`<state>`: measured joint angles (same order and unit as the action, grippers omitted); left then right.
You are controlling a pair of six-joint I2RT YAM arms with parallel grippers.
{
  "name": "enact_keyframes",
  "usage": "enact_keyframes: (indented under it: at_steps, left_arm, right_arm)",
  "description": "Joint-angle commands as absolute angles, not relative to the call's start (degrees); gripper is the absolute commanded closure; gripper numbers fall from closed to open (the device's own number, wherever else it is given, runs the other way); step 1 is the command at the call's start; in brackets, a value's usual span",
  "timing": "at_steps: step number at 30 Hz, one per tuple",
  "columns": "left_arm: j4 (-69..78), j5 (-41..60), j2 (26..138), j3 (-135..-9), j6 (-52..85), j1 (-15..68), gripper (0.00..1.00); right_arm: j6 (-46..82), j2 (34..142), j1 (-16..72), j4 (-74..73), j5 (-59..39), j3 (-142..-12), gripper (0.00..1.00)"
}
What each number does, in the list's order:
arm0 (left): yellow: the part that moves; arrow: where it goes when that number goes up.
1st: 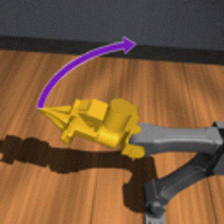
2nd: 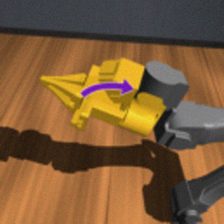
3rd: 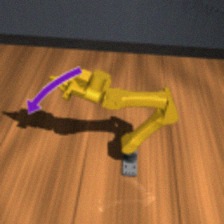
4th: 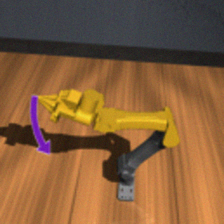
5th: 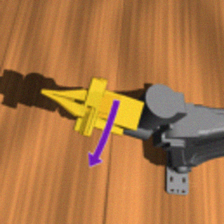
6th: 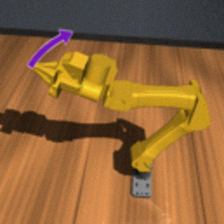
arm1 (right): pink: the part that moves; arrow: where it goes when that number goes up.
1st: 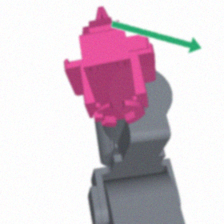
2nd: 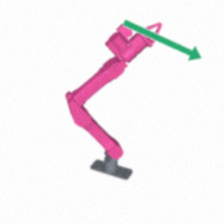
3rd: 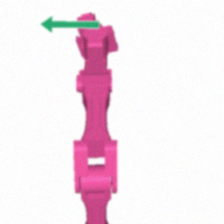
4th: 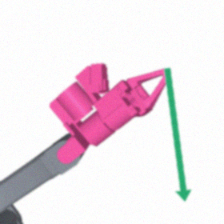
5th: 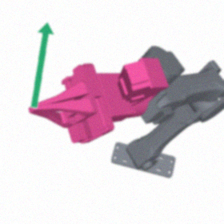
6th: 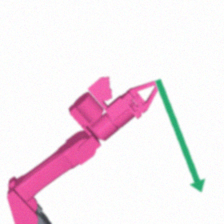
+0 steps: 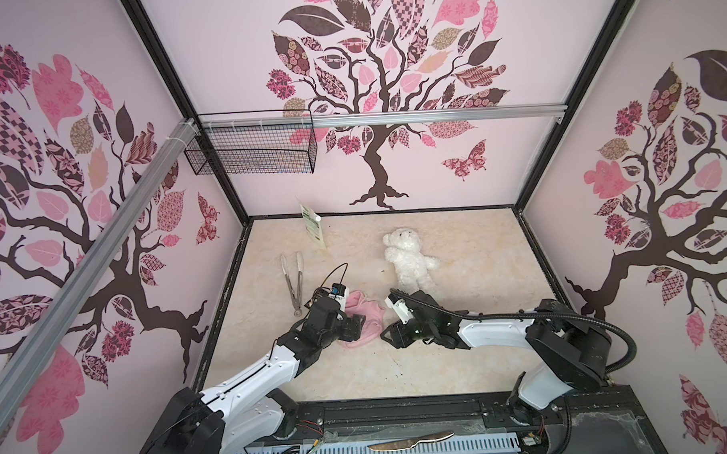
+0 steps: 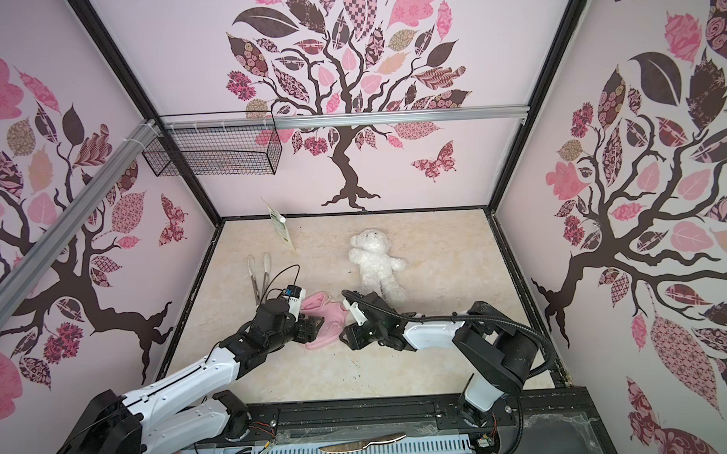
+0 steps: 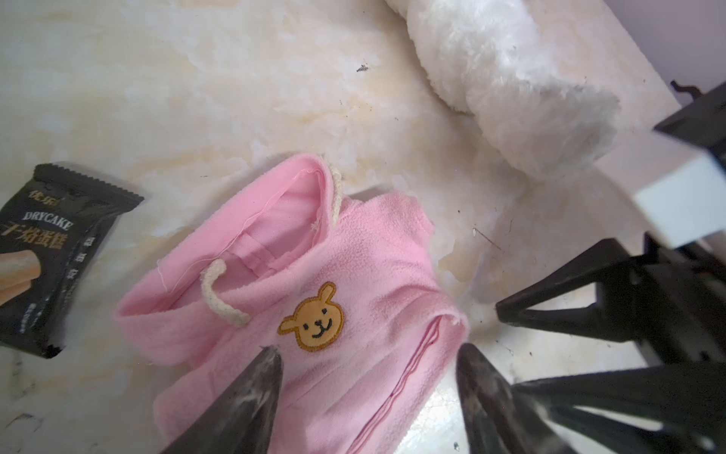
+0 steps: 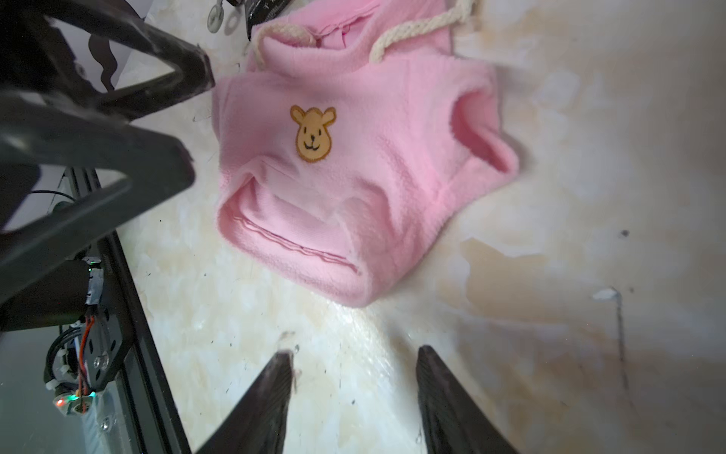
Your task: Dress the teddy bear
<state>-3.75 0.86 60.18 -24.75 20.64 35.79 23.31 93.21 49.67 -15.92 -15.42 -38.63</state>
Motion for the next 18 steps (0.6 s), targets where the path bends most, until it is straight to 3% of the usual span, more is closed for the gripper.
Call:
enact_keyframes:
  at_steps: [1,4,8,11,18]
  left_arm:
    - [-4.5,0.0,59.0,-23.7,20.8,35.6,0.22]
    - [-4.5,-0.2,59.0,-23.7,20.4,35.6,0.2]
    - [-1.8,1.3,60.0,-23.8,18.4,35.6,0.2]
    - [-0.1,4.9,60.8,-24.3,15.6,35.7,0.2]
    - [2.9,10.7,63.6,-25.6,8.3,37.0,0.2]
  right_arm:
    - [23.6,98.3,49.3,-19.5,-14.2,-42.8,0.47]
    - [23.8,102.0,49.3,-20.1,-15.0,-46.0,0.54]
    - [24.5,102.5,48.5,-21.4,-15.7,-45.9,0.81]
    - [26.6,99.6,45.8,-23.9,-19.9,-43.0,0.92]
    - [29.6,94.0,41.6,-25.8,-28.9,-38.7,0.95]
